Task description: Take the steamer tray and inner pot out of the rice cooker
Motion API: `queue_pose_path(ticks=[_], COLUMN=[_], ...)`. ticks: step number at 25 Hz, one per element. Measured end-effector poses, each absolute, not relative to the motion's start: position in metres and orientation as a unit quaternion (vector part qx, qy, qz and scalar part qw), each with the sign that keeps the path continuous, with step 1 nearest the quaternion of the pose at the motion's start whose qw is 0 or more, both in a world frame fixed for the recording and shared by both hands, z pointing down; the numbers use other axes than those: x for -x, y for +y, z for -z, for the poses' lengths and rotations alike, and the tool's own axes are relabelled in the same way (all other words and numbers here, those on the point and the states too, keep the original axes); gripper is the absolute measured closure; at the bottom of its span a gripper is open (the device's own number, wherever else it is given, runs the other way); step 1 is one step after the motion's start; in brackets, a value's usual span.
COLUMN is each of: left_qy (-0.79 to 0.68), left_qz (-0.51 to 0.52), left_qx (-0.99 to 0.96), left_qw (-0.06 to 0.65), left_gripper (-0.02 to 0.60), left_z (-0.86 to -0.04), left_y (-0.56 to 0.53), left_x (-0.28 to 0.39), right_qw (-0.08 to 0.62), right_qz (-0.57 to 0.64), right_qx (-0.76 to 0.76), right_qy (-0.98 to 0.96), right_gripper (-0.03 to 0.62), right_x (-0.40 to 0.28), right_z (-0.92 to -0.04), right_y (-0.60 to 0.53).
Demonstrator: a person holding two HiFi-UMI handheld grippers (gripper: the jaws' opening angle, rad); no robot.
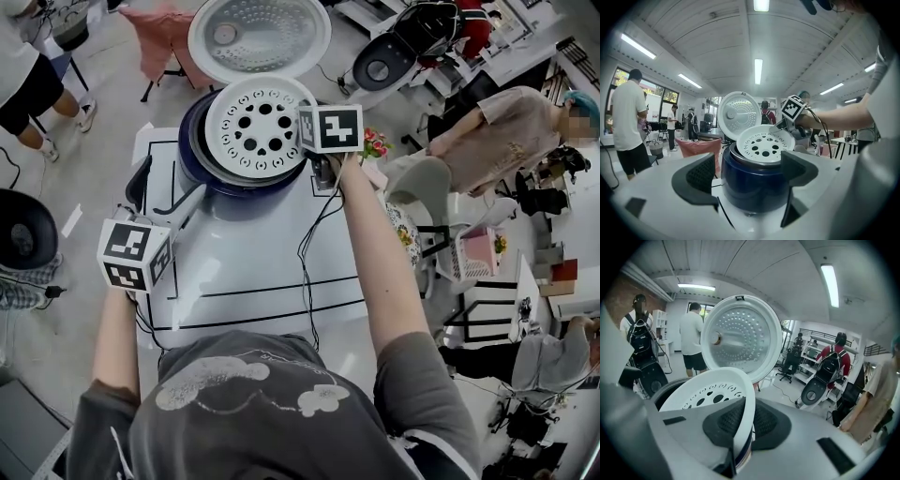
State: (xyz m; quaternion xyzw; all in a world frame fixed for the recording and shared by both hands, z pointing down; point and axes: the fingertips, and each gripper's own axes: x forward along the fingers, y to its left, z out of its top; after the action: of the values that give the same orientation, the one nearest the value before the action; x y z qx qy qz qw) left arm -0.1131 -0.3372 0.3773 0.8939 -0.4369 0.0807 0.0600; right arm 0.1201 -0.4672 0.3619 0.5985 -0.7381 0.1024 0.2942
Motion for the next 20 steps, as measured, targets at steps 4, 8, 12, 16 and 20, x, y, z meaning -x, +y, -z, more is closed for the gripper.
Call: queue_pose_path(ticks=[4,8,12,16,20], left_qy=[-0.436,-0.437,-0.443,-0.450,-0.448], left_qz=[-0.081,-0.080,-0.076,-0.074,-0.079], left_qx=[-0.894,-0.894,-0.892,-0.890,-0.890], left_qw=[0.058,0.055,0.039,0.028,0.030], left_gripper=[0.149,0.149,0.149,0.149,0.149], left_z=[-0.378,-0.376,-0.371,-0.364,-0.366], left_y=[-0.334,-0.333,-0.327,-0.320,-0.311], left_x=[0.114,0.114,0.114,0.117,0.121], right_qw=[0.274,0.232,0.188,0.151,0.124], right_qz=[-0.093,-0.098,-0.106,-0.115,-0.125], right_qx=[-0.609,-0.619,-0.622,-0.623,-0.626], right_qy=[-0.739,-0.744,-0.752,-0.759,-0.760], right_gripper=[0.553,0.553,0.554,0.553,0.553], right_x=[-0.122,-0.125,-0.132,-0.143,-0.154], right_z=[-0.352,-0.332,-0.311,-0.293,-0.289], right_y=[-0.463,-0.460,-0.448,-0.427,-0.397])
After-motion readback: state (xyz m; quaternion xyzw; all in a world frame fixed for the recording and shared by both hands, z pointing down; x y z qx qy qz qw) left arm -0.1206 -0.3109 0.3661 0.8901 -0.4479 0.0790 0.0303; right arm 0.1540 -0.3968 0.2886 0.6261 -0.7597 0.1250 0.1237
